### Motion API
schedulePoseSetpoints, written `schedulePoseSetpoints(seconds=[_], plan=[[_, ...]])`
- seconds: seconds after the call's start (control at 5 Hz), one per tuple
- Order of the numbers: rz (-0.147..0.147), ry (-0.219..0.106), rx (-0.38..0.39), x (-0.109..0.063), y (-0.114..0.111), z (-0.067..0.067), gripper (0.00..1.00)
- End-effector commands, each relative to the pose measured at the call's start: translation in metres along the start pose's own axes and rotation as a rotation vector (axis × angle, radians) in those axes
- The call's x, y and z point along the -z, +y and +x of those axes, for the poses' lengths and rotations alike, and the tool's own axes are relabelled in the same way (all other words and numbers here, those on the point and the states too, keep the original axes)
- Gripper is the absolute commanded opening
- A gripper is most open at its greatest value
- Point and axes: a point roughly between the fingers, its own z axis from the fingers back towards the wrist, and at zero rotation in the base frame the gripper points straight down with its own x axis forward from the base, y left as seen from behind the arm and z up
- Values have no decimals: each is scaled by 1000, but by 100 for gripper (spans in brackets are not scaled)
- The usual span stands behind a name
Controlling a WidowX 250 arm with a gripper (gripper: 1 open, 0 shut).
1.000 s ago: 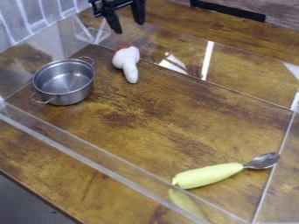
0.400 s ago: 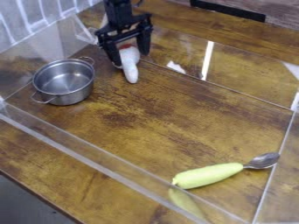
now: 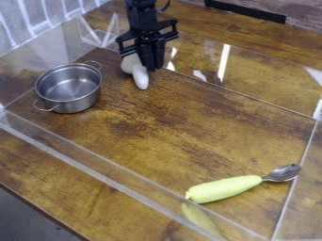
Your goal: Put the mushroom in the silver pot
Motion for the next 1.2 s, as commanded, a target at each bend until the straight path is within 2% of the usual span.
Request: schedulePoseSetpoints(seconds=[0.0,0.4,0.6,0.8,1.0], plan=[[-103,-73,-86,-54,-12,3,0],[-183,-117,-329,-100,0,21,0],[-197,-126,-368,-118,2,30,0],[-174,-124,-406,-100,0,31,100],[-152,-118,-444,-81,-1,32,100]])
